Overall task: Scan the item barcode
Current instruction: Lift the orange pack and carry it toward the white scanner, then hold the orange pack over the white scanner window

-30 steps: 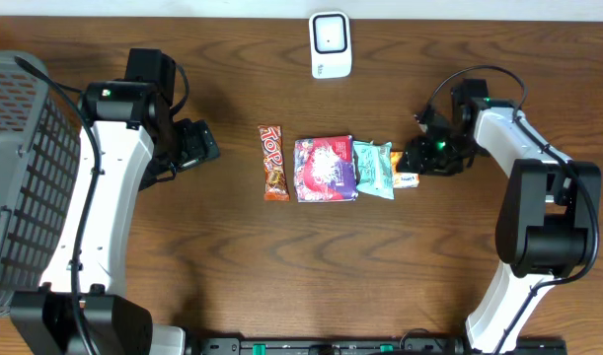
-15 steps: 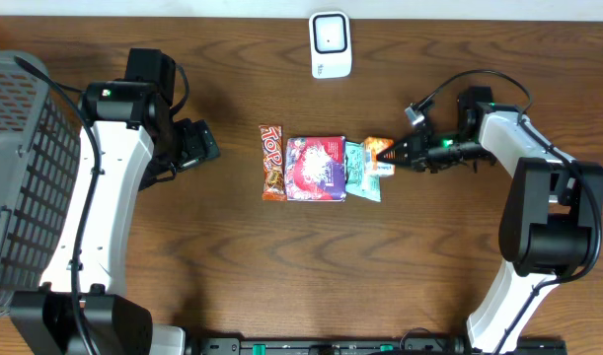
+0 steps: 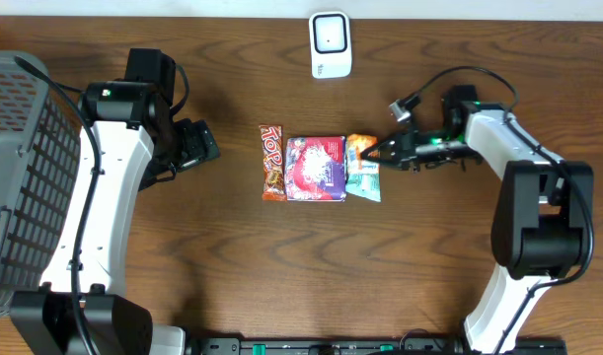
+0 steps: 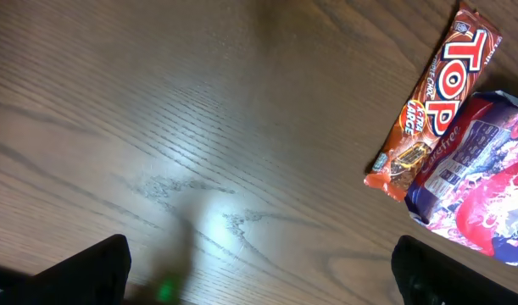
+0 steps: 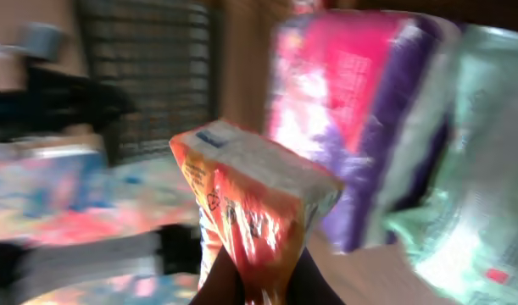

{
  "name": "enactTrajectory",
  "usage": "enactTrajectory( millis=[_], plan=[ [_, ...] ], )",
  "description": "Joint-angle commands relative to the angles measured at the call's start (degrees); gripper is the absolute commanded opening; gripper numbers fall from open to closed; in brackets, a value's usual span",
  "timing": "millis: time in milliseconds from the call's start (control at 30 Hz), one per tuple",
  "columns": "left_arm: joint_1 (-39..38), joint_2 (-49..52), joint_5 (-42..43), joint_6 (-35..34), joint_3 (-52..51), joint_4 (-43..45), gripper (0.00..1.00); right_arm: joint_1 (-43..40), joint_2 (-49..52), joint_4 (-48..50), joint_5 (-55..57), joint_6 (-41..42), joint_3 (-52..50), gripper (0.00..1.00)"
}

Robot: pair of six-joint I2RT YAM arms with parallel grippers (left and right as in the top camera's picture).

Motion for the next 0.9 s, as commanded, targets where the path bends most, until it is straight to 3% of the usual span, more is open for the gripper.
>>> enactTrajectory(
  millis=[0, 133, 233, 400, 500, 867],
  plan=[
    [0.13, 0.28, -0.68, 0.76, -0.13, -0.04, 0.98, 4.39, -6.21, -0.11, 31.08, 11.54, 6.32, 0.01],
    [0.13, 0.28, -0.68, 0.76, -0.13, -0.04, 0.98, 10.23, -9.01, 0.37, 58.23, 17.51, 14.21, 0.01],
    [0.13, 0.28, -0.68, 0.76, -0.13, -0.04, 0.98, 14.78, -9.01, 6.10, 76.54, 17.57, 18.93, 0.01],
    [0.13, 0.28, -0.68, 0.76, -0.13, -0.04, 0.98, 20.87, -6.82, 24.79, 92.04, 4.79, 19.06, 0.01],
    [0.13, 0.28, -0.68, 0.76, -0.13, -0.04, 0.98, 22.86, -3.65, 34.03, 98.03, 1.16, 19.06, 0.01],
    [0.13, 0.28, -0.68, 0.76, -0.13, -0.04, 0.98, 25.14, 7.74, 58.99, 98.14, -0.37, 19.30, 0.01]
  ],
)
